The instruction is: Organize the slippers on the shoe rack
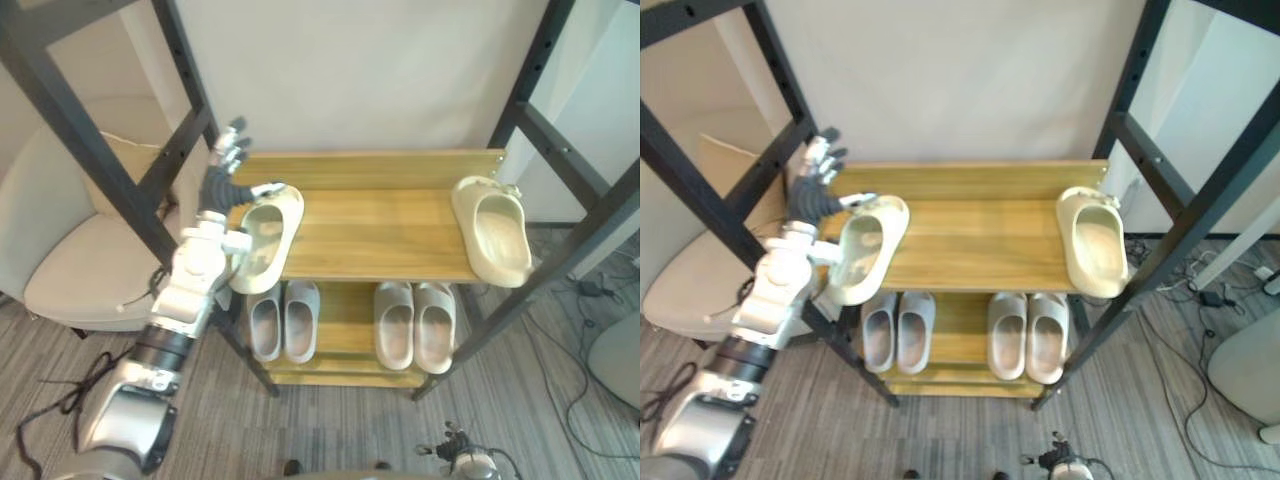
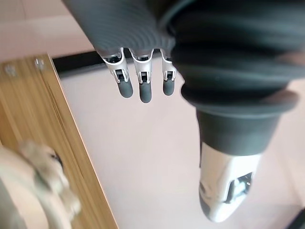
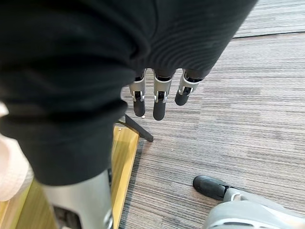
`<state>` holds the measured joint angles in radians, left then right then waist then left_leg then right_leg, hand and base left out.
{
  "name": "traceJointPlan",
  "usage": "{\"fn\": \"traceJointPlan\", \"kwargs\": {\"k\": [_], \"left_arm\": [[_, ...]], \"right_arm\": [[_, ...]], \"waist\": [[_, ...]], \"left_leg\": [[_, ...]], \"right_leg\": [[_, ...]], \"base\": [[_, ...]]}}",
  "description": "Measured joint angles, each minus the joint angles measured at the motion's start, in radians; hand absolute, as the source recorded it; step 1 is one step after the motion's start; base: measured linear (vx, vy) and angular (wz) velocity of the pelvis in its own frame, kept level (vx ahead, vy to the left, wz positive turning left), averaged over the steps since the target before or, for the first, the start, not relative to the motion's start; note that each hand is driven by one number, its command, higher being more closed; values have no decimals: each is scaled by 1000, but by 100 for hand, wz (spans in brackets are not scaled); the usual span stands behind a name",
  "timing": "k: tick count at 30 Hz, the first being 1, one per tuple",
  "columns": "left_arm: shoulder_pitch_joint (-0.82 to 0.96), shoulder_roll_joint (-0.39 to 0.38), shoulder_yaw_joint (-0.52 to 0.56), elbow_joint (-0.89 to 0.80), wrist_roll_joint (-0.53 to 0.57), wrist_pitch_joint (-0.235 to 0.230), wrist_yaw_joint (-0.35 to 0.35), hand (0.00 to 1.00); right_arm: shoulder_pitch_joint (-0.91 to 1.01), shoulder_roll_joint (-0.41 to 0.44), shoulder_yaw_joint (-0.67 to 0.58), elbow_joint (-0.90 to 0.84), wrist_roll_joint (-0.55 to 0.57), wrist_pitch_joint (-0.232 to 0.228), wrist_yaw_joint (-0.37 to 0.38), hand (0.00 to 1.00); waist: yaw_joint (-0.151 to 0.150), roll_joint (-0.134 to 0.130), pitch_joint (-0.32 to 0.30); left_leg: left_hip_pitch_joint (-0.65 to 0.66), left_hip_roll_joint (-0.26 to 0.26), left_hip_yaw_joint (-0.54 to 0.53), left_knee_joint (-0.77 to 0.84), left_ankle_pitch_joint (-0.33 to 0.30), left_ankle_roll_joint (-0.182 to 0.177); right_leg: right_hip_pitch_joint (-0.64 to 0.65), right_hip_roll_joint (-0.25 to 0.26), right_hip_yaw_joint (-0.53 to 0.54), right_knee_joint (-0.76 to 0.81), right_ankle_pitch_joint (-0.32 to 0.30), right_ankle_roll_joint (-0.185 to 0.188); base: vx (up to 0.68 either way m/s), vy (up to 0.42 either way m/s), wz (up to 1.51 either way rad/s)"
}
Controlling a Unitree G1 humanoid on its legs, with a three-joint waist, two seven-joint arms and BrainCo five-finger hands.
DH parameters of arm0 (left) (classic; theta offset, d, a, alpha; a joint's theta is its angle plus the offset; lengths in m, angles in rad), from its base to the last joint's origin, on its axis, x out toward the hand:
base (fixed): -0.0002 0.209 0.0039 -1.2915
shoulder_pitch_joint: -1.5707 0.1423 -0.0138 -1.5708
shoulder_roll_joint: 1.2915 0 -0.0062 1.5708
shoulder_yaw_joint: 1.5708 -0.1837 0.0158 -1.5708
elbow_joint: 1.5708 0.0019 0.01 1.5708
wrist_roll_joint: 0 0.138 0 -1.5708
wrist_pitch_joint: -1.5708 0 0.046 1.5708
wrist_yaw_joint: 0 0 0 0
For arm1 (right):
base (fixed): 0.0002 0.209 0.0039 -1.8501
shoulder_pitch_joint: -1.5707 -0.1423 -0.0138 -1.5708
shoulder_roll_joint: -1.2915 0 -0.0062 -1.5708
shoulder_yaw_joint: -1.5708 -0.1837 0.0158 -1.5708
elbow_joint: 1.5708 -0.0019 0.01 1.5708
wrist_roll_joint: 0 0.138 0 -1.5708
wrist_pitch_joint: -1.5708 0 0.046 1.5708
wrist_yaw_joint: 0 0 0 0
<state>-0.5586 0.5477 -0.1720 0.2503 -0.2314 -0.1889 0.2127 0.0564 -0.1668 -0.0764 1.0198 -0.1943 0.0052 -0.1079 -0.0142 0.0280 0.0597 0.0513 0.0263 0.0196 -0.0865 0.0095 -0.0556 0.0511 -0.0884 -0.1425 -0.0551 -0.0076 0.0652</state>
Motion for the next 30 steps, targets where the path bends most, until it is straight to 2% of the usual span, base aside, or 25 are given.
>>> {"fn": "traceJointPlan", "kwargs": {"k": [11, 26, 30], "left_arm": [[-20, 30, 0, 65, 44, 14, -2, 0], [-20, 43, 2, 109, 283, 67, -23, 0], [-20, 43, 14, 115, 327, 68, -22, 0]], "right_arm": [[4, 11, -33, -9, 10, -1, 10, 0], [26, 14, -35, -28, 19, -15, 11, 0], [31, 15, -35, -31, 19, -18, 12, 0]], "waist": [[4, 14, 11], [14, 16, 12], [14, 16, 12]], "left_leg": [[0, 2, 11, -2, 0, 0], [1, 16, 31, -15, -2, -4], [1, 19, 35, -15, -3, -5]], "right_leg": [[-1, 3, 17, -3, 4, -5], [-17, 19, 39, 1, 3, -8], [-20, 21, 43, 1, 3, -9]], "base": [[-11, -1, -3], [-4, -1, -4], [-14, -6, -4]]}}
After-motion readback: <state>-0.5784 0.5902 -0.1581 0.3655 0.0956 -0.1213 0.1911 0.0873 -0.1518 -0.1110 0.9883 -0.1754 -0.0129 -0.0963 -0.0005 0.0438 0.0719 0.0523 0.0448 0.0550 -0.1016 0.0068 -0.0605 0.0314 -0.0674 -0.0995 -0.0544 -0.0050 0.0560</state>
